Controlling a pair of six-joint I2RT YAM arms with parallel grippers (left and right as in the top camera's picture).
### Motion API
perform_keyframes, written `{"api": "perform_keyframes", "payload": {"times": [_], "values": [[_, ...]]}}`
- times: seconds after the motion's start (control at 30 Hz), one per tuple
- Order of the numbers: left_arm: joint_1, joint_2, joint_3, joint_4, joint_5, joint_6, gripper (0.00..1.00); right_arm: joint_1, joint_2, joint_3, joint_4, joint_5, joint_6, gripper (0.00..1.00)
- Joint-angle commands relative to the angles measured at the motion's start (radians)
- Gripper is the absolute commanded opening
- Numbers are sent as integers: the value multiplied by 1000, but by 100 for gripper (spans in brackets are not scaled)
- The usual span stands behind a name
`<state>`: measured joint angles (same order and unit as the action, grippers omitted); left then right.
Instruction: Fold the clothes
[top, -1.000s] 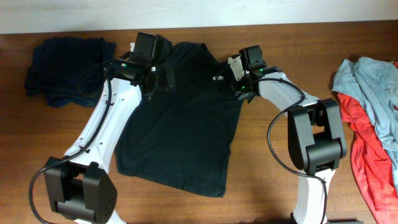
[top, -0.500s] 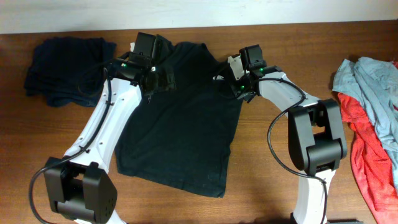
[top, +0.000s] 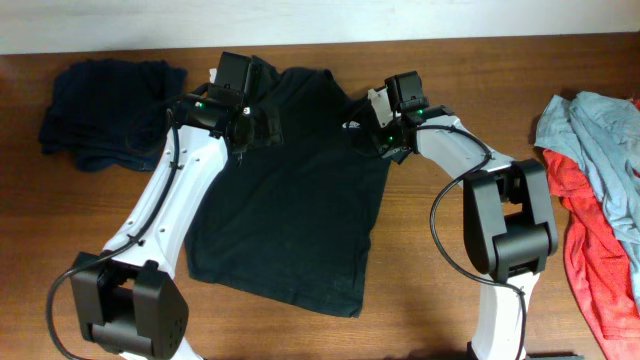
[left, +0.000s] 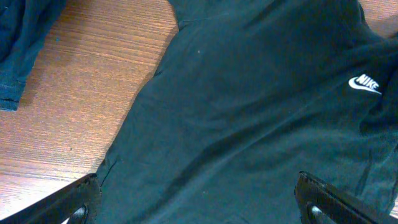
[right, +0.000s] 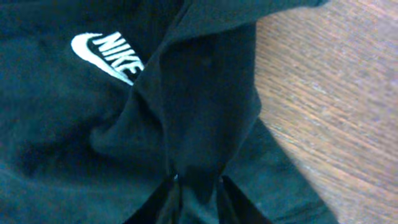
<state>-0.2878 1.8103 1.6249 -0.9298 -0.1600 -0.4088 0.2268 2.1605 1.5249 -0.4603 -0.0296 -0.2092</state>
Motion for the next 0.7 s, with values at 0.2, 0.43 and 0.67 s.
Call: {"api": "perform_keyframes", "payload": {"times": [0.2, 0.43, 0.67], "values": [[2, 6, -6, 2, 6, 2, 99, 8, -36, 98, -3, -14, 10, 23], [2, 6, -6, 2, 6, 2, 99, 33, -26, 97, -8, -22, 51, 30], [2, 6, -6, 2, 6, 2, 99, 39, 11, 95, 19, -22, 51, 32]]}}
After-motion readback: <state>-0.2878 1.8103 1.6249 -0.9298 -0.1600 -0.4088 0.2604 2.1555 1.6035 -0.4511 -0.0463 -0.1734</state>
